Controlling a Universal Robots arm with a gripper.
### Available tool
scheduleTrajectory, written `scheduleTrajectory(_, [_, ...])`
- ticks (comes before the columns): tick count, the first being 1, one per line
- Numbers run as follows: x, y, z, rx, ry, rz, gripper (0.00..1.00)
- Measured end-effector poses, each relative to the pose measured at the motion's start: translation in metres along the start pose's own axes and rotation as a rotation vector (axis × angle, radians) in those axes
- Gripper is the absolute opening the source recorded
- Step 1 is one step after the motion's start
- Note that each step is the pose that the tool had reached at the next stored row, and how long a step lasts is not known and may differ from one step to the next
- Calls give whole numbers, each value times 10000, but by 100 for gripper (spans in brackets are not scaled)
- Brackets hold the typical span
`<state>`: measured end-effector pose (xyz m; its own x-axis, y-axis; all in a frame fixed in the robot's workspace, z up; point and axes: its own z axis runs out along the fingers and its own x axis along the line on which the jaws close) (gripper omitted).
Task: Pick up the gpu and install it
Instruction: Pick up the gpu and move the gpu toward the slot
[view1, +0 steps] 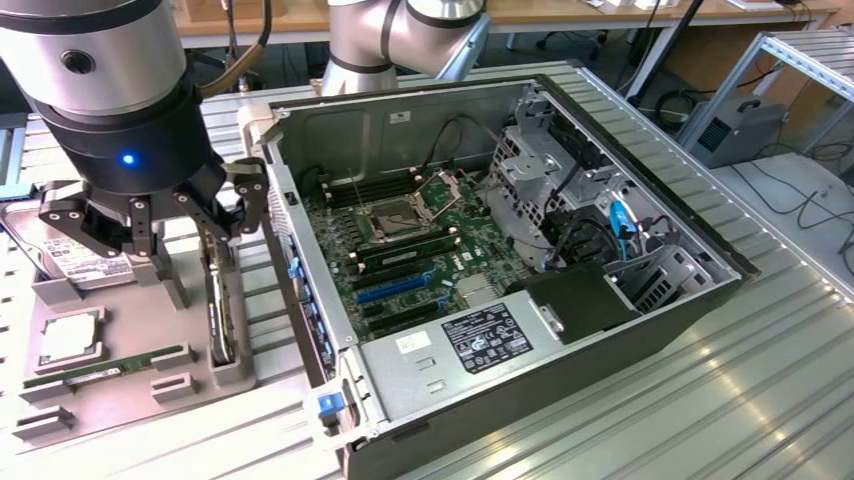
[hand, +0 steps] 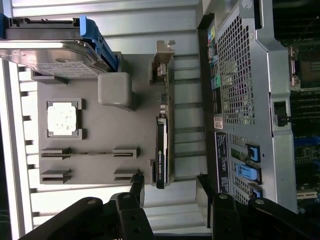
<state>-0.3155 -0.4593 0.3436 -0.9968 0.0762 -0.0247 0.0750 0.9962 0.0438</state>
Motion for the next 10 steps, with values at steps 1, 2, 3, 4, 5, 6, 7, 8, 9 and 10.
scheduleTrajectory(1, [0, 0, 2, 0, 0, 0, 54])
scheduleTrajectory(2, [0, 0, 5, 0, 0, 0, 54])
scheduleTrajectory(3, [0, 0, 9, 0, 0, 0, 54])
scheduleTrajectory(4, [0, 0, 11, 1, 1, 1, 54])
scheduleTrajectory(5, [0, -1, 14, 1, 1, 0, 54])
scheduleTrajectory(6, [0, -1, 17, 0, 0, 0, 54])
scheduleTrajectory(7, [0, -1, 19, 1, 1, 0, 54])
scheduleTrajectory(8, [1, -1, 22, 0, 0, 0, 54])
scheduleTrajectory(9, [1, -1, 25, 0, 1, 0, 54])
scheduleTrajectory(10, [1, -1, 28, 0, 0, 0, 54])
